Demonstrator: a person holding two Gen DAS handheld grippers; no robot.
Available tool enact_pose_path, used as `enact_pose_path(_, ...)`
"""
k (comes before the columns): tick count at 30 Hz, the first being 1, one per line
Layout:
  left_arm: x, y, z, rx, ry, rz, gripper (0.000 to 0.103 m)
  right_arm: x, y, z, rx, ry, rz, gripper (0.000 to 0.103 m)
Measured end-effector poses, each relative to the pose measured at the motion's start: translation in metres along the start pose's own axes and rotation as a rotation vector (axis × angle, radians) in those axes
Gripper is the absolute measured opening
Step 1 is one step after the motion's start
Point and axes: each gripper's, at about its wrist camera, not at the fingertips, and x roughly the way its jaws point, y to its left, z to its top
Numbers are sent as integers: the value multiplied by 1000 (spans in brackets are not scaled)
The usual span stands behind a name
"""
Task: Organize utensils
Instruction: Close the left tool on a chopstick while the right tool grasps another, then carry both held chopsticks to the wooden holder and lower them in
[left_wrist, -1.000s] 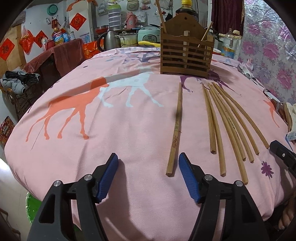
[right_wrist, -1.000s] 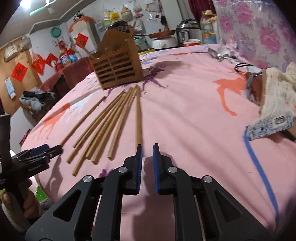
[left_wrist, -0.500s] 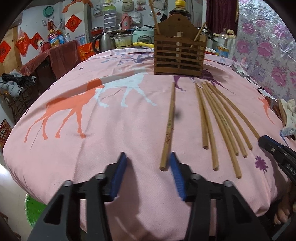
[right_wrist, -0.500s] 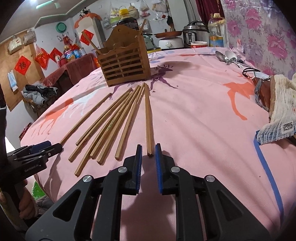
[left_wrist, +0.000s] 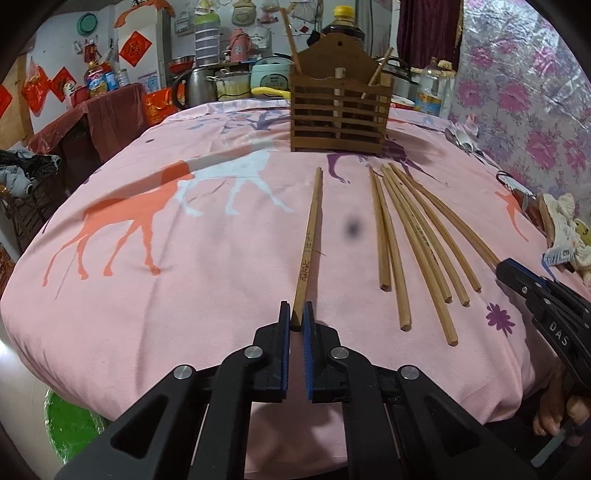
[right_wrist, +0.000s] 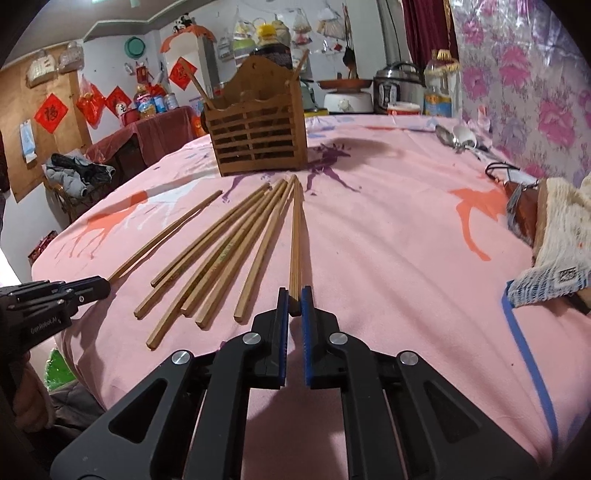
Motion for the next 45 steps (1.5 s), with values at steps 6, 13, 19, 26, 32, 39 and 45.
enact_pose_path(6, -8, 9, 3, -29, -16, 18, 7, -10, -6, 0, 27, -39, 3, 7)
enact_pose_path(13, -26, 14, 12, -35, -49, 41, 7, -29, -8, 8, 47, -106, 9, 6)
enact_pose_path(19, -50, 12, 32, -16, -95, 50, 7, -56, -14, 32, 76, -189, 36, 6)
enact_pose_path(26, -83, 11, 69, -5, -174, 26, 6, -77, -16, 67, 84, -262, 64, 6)
enact_pose_path(32, -87, 16, 102, -28, -168, -20, 6, -85, -7, 91, 50, -294, 65, 6)
enact_pose_path(39, -89, 17, 129, -15, -167, -35, 6, -80, 5, 104, 18, -289, 65, 6)
enact_pose_path(45, -72, 17, 148, -11, -138, -29, 6, -68, 9, 115, 26, -273, 67, 6)
